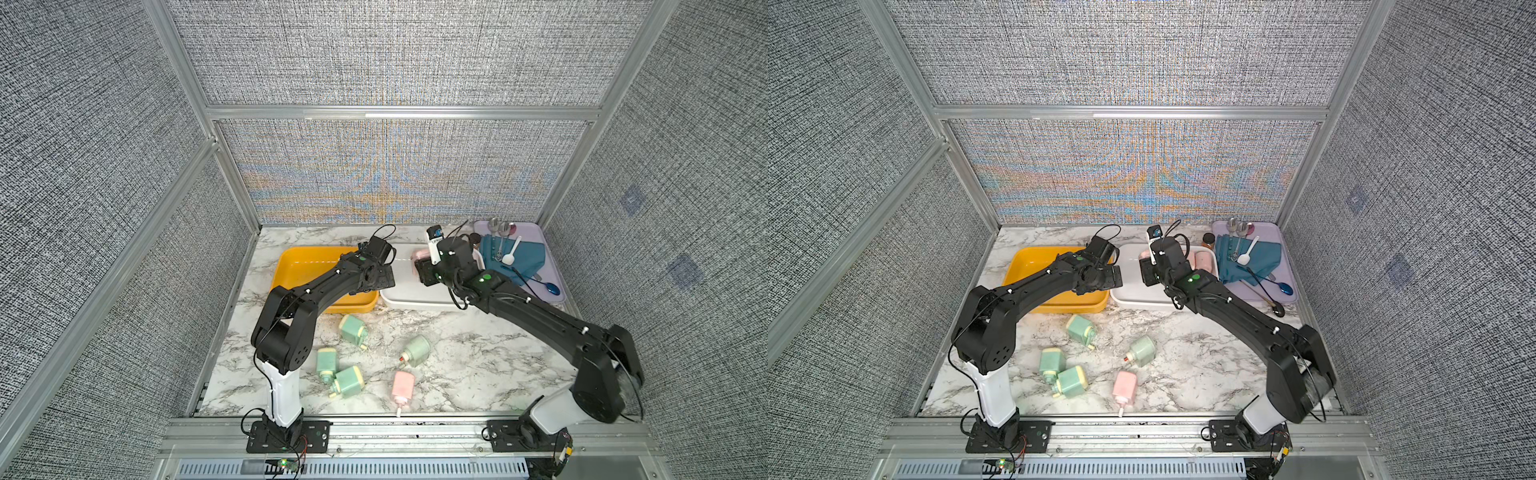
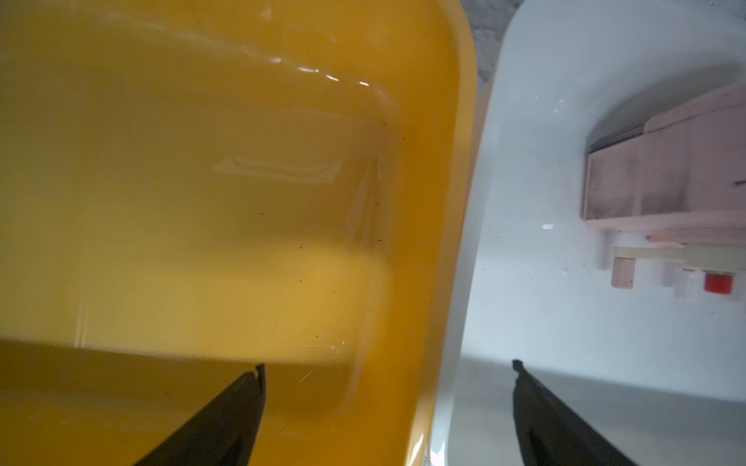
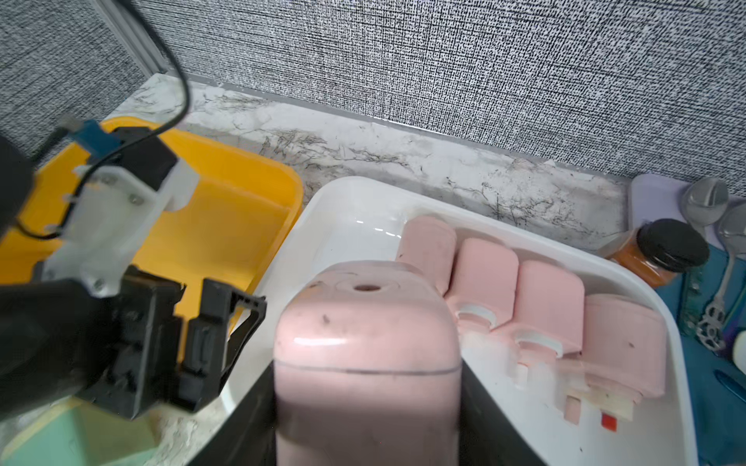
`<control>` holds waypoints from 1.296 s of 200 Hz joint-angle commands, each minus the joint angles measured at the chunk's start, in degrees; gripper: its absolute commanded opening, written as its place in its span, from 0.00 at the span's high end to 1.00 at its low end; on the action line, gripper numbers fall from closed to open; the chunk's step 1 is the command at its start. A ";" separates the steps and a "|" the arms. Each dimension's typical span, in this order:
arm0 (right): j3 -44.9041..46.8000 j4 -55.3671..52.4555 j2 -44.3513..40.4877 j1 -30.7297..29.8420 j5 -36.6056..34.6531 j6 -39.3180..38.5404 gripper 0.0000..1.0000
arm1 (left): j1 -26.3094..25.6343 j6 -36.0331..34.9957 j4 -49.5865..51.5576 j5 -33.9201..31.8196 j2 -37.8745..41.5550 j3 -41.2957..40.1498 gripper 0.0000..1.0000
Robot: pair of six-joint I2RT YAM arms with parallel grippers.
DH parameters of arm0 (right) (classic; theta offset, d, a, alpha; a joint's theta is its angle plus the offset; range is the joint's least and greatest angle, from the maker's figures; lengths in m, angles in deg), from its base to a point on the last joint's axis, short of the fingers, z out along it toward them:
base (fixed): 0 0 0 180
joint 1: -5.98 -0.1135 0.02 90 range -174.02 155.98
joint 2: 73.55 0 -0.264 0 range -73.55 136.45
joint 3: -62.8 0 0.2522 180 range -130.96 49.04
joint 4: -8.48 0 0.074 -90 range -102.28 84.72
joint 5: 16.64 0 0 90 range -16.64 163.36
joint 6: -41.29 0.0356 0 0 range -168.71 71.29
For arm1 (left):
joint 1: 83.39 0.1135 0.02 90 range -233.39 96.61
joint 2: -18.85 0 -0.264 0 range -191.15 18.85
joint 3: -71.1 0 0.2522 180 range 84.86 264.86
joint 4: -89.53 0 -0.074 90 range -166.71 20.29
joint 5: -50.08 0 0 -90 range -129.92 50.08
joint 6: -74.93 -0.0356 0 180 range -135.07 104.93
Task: Place the pencil sharpeners by color into the storage box
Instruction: Place the pencil sharpener in the storage box.
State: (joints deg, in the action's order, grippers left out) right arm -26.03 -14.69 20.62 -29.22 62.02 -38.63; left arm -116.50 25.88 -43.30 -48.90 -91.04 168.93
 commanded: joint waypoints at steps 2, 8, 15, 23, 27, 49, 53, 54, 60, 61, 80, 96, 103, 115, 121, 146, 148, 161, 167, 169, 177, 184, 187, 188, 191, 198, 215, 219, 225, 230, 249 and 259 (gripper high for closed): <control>-5.81 1.16 5.53 0.30 0.52 1.10 0.52 | 0.21 -0.43 -0.10 0.73 -0.42 -0.22 0.00; -7.33 0.94 7.26 0.28 0.81 1.37 0.52 | 0.32 -0.52 -0.11 0.79 -0.42 -0.39 0.00; -8.83 0.80 9.17 0.32 1.28 2.00 0.52 | 0.27 -0.57 -0.17 1.03 -0.34 -0.48 0.00; -10.48 0.49 11.27 0.38 1.73 3.07 0.52 | 0.35 -0.52 -0.18 1.14 -0.33 -0.62 0.00; -11.22 0.32 12.17 0.44 1.98 3.59 0.52 | 0.36 -0.52 -0.11 1.15 -0.33 -0.66 0.00; -16.48 -2.50 17.77 0.62 2.12 6.68 0.52 | 0.41 -0.34 0.17 1.15 -0.34 -0.93 0.00; -17.30 -2.94 18.69 0.64 2.11 7.18 0.52 | 0.38 -0.34 0.29 1.15 -0.32 -1.01 0.00; -17.48 -3.00 18.86 0.65 2.10 7.33 0.52 | 0.39 -0.34 0.31 1.15 -0.32 -1.01 0.00; -18.48 -3.41 20.11 0.66 1.95 8.09 0.52 | 0.43 -0.34 0.33 1.13 -0.29 -1.10 0.00; -18.64 -3.50 20.28 0.66 1.90 8.19 0.52 | 0.42 -0.34 0.38 1.14 -0.31 -1.10 0.00; -20.98 -4.64 23.06 0.68 0.32 10.29 0.51 | 0.49 -0.13 0.81 0.60 -0.10 -1.35 0.00; -22.99 -5.79 25.13 0.76 -0.85 11.54 0.48 | 0.64 -0.08 1.10 0.53 0.01 -1.46 0.00; -24.14 -6.71 26.15 0.71 -1.29 12.06 0.46 | 0.70 0.01 1.30 0.40 -0.06 -1.46 0.00; -25.73 -7.86 27.77 0.72 -1.28 13.02 0.42 | 0.78 0.20 1.53 0.32 -0.07 -1.54 0.00; -26.14 -8.13 28.40 0.67 -1.31 13.62 0.42 | 0.86 0.40 1.51 0.36 -0.05 -1.54 0.00; -26.92 -8.33 30.04 0.74 -2.71 17.01 0.41 | 1.17 0.79 1.68 0.70 -0.48 -1.54 0.00; -27.03 -8.39 30.18 0.68 -2.84 17.12 0.42 | 1.15 0.84 1.71 0.77 -0.50 -1.54 0.00; -28.56 -9.48 31.41 0.50 -3.66 17.79 0.42 | 1.22 0.97 1.66 1.27 -0.66 -1.54 0.00; -29.38 -10.29 32.13 0.49 -4.37 18.09 0.42 | 1.21 0.97 1.63 1.46 -0.76 -1.54 0.00; -29.79 -10.63 32.37 0.42 -4.68 18.23 0.42 | 1.18 0.95 1.60 1.54 -0.83 -1.54 0.00; -31.37 -12.05 33.50 0.20 -6.17 18.63 0.41 | 1.23 0.89 1.65 1.60 -0.94 -1.46 0.00; -33.10 -13.50 34.59 -0.02 -7.89 19.23 0.41 | 1.20 0.89 1.58 1.66 -0.91 -1.53 0.00; -33.88 -14.21 35.16 -0.05 -8.52 19.60 0.41 | 1.22 0.89 1.58 1.68 -0.91 -1.54 0.00; -34.21 -14.40 35.36 -0.09 -8.74 19.61 0.41 | 1.21 0.89 1.62 1.63 -0.88 -1.59 0.00; -34.97 -15.12 35.92 -0.16 -9.14 19.92 0.41 | 1.27 0.96 1.60 1.61 -0.87 -1.63 0.00; -37.02 -16.69 37.25 -0.21 -9.75 20.48 0.41 | 1.27 0.94 1.66 1.52 -0.86 -1.71 0.00; -41.84 -20.37 40.53 -0.36 -10.24 21.34 0.41 | 1.24 0.94 1.57 1.50 -0.77 -1.98 0.00; -42.70 -20.97 41.11 -0.44 -10.32 21.41 0.41 | 1.28 0.97 1.58 1.50 -0.77 -2.06 0.00; -43.81 -21.60 41.86 -0.60 -10.70 21.54 0.41 | 1.25 0.97 1.62 1.43 -0.72 -2.16 0.00; -44.53 -21.83 42.28 -0.63 -11.15 21.50 0.41 | 1.26 0.97 1.64 1.46 -0.68 -2.24 0.00; -46.23 -21.96 43.35 -1.09 -14.18 21.20 0.40 | 1.24 1.00 1.70 2.00 -0.77 -2.25 0.00; -46.72 -22.05 43.62 -1.17 -14.61 21.08 0.40 | 1.21 0.89 1.72 2.05 -0.77 -2.25 0.00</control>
State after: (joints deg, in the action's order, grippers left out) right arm -71.27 -35.04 63.90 -30.07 51.66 -18.04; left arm -115.40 26.97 -41.92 -47.21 -91.72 166.68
